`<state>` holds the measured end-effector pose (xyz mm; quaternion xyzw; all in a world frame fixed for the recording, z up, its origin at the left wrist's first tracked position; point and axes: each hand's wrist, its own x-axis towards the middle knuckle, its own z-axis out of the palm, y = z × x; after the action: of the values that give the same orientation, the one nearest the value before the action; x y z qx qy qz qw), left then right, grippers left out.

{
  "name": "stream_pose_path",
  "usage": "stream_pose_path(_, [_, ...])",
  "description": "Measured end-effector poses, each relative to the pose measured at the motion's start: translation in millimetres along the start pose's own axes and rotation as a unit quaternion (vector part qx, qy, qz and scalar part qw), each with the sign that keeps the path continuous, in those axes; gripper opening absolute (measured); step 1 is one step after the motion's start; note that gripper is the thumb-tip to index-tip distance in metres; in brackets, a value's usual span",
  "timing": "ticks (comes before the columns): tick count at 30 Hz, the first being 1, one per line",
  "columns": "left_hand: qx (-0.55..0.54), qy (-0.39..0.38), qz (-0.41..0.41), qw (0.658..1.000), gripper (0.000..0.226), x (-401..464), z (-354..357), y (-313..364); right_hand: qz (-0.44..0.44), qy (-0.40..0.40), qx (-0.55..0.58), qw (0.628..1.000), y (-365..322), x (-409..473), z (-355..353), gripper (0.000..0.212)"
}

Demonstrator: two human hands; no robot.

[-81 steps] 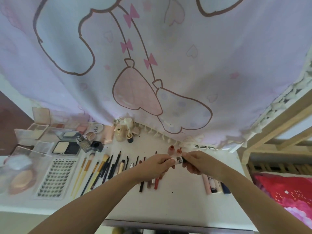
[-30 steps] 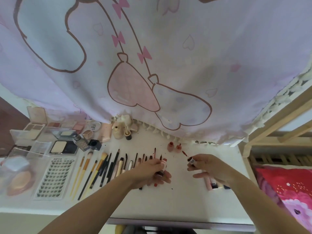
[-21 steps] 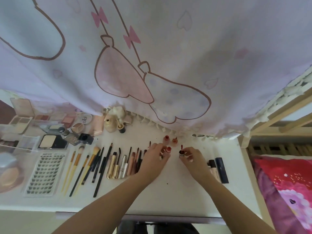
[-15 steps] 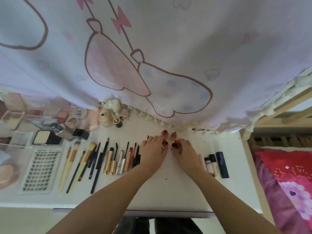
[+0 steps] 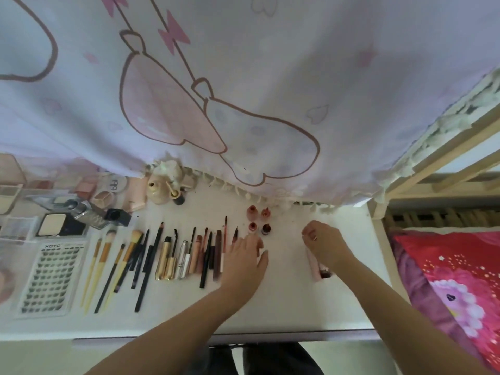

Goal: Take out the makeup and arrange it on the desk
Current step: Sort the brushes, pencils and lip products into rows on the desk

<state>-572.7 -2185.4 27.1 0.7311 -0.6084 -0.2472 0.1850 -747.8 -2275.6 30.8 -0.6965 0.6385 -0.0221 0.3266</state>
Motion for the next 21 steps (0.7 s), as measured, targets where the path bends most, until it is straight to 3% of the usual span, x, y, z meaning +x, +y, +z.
stream_pose_path(4, [0.077,-0.115,0.054,0.989,0.028,-1.8,42.5,44.2,-0.011,-0.066,-0.165,0.984,4.1,4.1,-11.7,0.026])
stream_pose_path(6, [0.122,-0.133,0.028,0.983,0.036,6.9,59.7,57.8,-0.033,-0.075,-0.262,0.962,-2.3,7.7,-8.0,0.031])
stream_pose_path(9, [0.166,-0.141,0.004,0.976,0.043,17.4,75.0,65.5,-0.038,-0.090,-0.313,0.945,-8.0,12.5,-6.1,0.032])
stream_pose_path(13, [0.159,-0.144,-0.027,0.976,0.038,20.7,72.3,66.1,-0.017,-0.097,-0.222,0.970,-8.2,14.5,-7.4,0.024])
stream_pose_path(17, [0.054,-0.105,-0.012,0.993,0.023,14.2,45.2,57.6,-0.028,-0.089,-0.094,0.991,-12.7,9.4,-21.9,0.033])
stream_pose_path(21, [-0.062,-0.151,0.065,0.984,0.022,0.2,5.1,40.1,-0.053,-0.242,0.032,0.968,-25.3,-17.4,-49.2,0.033])
